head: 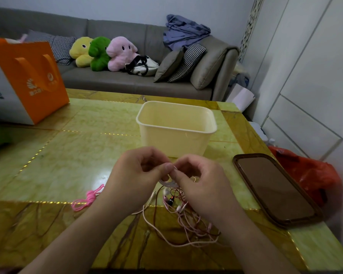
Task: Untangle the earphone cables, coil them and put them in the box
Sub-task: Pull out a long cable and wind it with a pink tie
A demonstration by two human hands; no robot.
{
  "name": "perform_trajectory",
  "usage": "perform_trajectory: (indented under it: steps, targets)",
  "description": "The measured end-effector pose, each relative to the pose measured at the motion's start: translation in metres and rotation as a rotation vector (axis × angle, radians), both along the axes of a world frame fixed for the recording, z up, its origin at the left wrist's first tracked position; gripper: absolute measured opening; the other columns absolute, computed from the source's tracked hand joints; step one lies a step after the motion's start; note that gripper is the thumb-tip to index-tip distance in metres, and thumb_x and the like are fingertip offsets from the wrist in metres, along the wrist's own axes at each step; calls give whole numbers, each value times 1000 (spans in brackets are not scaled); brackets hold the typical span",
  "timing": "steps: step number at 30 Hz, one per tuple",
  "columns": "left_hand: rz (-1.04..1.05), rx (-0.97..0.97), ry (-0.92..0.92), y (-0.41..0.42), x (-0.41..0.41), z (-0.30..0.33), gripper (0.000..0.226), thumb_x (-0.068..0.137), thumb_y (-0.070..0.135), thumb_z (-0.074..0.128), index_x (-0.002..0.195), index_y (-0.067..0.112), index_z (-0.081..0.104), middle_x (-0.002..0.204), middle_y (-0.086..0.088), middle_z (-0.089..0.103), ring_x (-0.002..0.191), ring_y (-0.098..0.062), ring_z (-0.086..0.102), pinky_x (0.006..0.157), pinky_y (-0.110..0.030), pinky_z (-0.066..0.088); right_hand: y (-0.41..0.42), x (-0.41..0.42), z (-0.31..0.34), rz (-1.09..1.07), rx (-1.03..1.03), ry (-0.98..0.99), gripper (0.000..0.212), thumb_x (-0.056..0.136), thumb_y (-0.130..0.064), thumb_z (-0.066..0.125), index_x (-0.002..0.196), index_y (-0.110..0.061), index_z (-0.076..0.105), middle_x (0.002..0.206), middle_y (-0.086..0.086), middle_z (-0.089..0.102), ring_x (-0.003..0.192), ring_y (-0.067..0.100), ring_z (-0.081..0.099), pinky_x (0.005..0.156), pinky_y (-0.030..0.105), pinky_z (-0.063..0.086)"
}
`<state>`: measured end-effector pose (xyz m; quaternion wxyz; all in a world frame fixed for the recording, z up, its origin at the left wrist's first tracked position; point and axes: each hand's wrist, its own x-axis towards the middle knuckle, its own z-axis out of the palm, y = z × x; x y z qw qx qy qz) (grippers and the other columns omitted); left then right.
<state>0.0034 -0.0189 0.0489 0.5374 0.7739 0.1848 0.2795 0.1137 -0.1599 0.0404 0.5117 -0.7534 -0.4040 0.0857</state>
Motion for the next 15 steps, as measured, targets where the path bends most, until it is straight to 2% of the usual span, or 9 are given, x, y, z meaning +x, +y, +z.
perform_trajectory:
  steps: [2,4,8,10,13,15]
  targets:
    - [43,-83,-76,-2,0,-1,9,89,1,78,84,8,76,73,-8,78,72,-25,77,74,-41,63,3,-3,1,8,81,162,9,95,-17,79,92,-21,72,83,-2,79,80,13,77,73,35,64]
    - [61,-209,-148,-4,0,-1,4,90,0,76,87,1,75,76,-16,77,74,-29,76,77,-40,64,4,-3,4,5,170,288,12,94,-8,79,98,-15,69,86,5,79,77,22,79,70,35,64]
    - [29,-464,-220,-8,0,-2,6,91,2,72,93,-4,73,81,-25,75,77,-32,75,80,-37,65,2,-3,7,-45,233,305,12,92,-6,81,93,-14,72,83,7,79,69,27,75,61,34,61]
    - [15,-404,-166,-6,0,0,5,93,1,72,96,-2,73,83,-23,76,80,-33,76,81,-39,65,0,-1,8,-71,224,249,11,92,-7,82,89,-16,74,80,5,78,70,28,75,61,38,63]
    - [-35,-226,-10,-1,-1,4,13,94,4,74,106,8,73,87,-12,80,82,-27,79,81,-39,65,-5,4,7,-44,129,86,12,93,-13,81,85,-21,75,76,-3,76,68,14,73,61,32,60]
    - [-115,-142,86,1,-4,5,16,92,10,78,107,14,75,87,-8,81,82,-24,80,84,-43,65,-6,5,5,6,64,18,12,94,-15,81,85,-23,76,77,-6,76,72,12,74,65,37,63]
